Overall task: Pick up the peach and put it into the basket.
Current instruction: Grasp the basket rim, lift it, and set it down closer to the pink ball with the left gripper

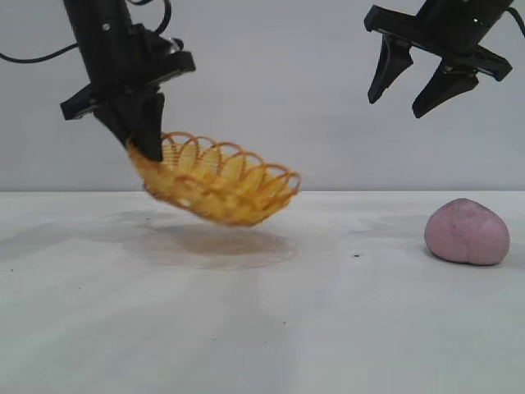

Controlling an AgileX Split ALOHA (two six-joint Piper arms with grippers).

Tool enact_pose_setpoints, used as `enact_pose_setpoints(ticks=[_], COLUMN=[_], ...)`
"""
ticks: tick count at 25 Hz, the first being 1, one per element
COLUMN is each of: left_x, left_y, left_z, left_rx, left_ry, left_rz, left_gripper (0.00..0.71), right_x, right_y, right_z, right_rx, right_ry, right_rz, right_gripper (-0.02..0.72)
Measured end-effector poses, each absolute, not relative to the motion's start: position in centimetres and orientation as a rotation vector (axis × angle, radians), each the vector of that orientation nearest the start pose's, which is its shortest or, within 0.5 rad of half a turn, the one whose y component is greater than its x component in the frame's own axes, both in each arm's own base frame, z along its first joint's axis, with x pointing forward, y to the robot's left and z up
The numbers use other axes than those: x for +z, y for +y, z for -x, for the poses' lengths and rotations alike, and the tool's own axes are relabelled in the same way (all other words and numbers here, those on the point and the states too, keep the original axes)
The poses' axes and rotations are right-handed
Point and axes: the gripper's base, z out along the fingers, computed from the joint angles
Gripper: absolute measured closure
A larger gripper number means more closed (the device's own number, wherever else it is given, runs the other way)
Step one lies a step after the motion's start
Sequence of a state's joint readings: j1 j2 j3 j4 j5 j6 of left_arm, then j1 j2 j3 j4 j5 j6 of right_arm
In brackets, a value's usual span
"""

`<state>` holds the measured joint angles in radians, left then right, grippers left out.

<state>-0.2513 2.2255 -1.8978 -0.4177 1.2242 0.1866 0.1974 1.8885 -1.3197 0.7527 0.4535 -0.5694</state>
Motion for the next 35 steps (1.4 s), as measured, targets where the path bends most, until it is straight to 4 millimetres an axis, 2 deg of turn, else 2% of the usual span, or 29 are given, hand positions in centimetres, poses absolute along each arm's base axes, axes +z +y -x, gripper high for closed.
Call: enact_pose_setpoints(ticks=[4,8,13,17,27,34,35], left_x=[20.1,18.3,16.6,14.9,12.5,12.1,12.1], left_y=[-15.5,-15.2,-15.5,-15.7,-16.5,-16.5,-16.5], left_z=[-43.0,-40.5,-37.9,-36.9,-36.9,-37.1,-37.1], left_rx=[-0.785,-0.854,-1.088,-1.095,-1.103,-1.089,-1.088], left_ry=[2.969,2.989,2.855,2.827,2.842,2.834,2.833], left_rz=[-0.364,-0.215,0.043,0.127,0.219,0.245,0.246], left_gripper=[0.71,0.71,0.71,0.71,0.71,0.71,0.641], right_x=[21.9,21.9,21.9,21.9,21.9,21.9,21.9], right_y=[10.8,10.8,10.8,10.8,10.8,10.8,10.8], right_z=[-40.3,-40.3,-40.3,-40.3,-40.4,-40.4,-40.4], right_rx=[0.517,0.517,0.517,0.516,0.509,0.508,0.508], right_ry=[2.397,2.397,2.397,2.396,2.389,2.388,2.388], right_rz=[0.225,0.225,0.225,0.224,0.219,0.218,0.218], right_gripper=[0.246,0.246,0.246,0.246,0.246,0.246,0.246])
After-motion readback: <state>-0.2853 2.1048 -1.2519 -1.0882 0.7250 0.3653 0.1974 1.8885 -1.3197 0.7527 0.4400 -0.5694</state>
